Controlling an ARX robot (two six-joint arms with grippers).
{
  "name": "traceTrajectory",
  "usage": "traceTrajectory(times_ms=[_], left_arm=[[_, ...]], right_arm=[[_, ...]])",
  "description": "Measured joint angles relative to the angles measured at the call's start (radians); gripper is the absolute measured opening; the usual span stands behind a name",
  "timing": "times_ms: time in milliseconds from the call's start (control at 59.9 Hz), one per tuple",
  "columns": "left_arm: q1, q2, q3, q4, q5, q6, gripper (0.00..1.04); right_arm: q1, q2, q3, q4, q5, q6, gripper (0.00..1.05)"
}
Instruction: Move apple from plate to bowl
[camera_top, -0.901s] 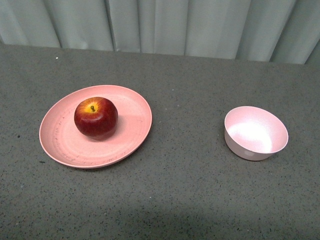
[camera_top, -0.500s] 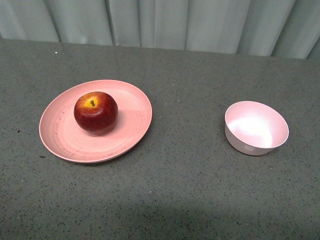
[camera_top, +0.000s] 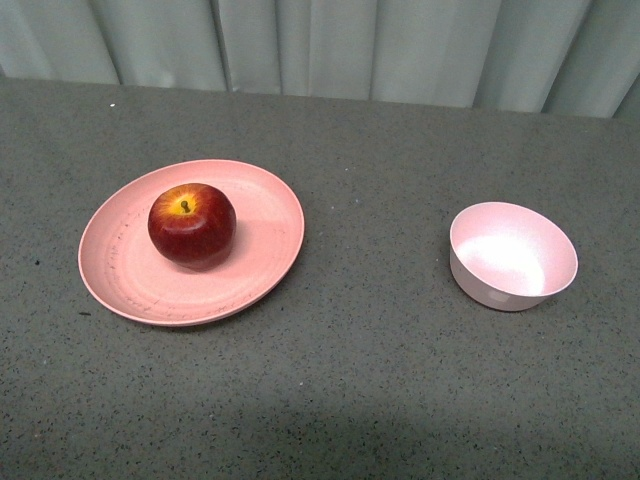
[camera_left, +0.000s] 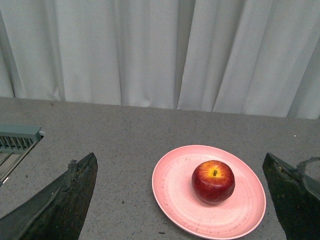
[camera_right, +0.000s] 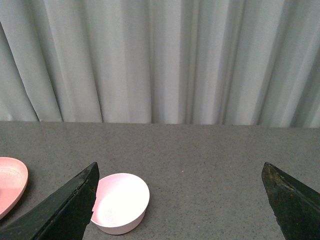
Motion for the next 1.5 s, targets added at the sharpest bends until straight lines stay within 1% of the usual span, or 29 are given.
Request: traceTrajectory(times_ms=[1018, 1034, 1084, 1118, 1201, 1284, 1385, 1501], left_arm=[[0.0, 0.0, 0.0, 0.0, 0.0, 0.0, 0.98], [0.0, 0.0, 0.0, 0.0, 0.0, 0.0, 0.98], [0.0, 0.0, 0.0, 0.0, 0.0, 0.0, 0.98], [0.0, 0.0, 0.0, 0.0, 0.0, 0.0, 0.98], [0.0, 0.0, 0.0, 0.0, 0.0, 0.0, 0.98], [0.0, 0.0, 0.0, 0.0, 0.0, 0.0, 0.98], [0.0, 0.0, 0.0, 0.0, 0.0, 0.0, 0.98], [0.0, 0.0, 0.0, 0.0, 0.0, 0.0, 0.98]], right_arm=[[0.0, 0.0, 0.0, 0.0, 0.0, 0.0, 0.95], [0.0, 0.0, 0.0, -0.001, 0.003, -0.001, 0.95], [0.023, 0.023, 0.014, -0.047, 0.068, -0.028, 0.95], [0.036, 0.054, 0.017, -0.05, 0.088, -0.037, 0.95], [0.058, 0.172, 0.018, 0.017, 0.072, -0.065, 0.95], [0.069, 0.337, 0.037, 0.129, 0.036, -0.076, 0.95], [0.091, 0.584, 0.096, 0.271, 0.006, -0.099, 0.95], [0.126, 0.874, 0.189, 0.356, -0.013, -0.125, 0.95]])
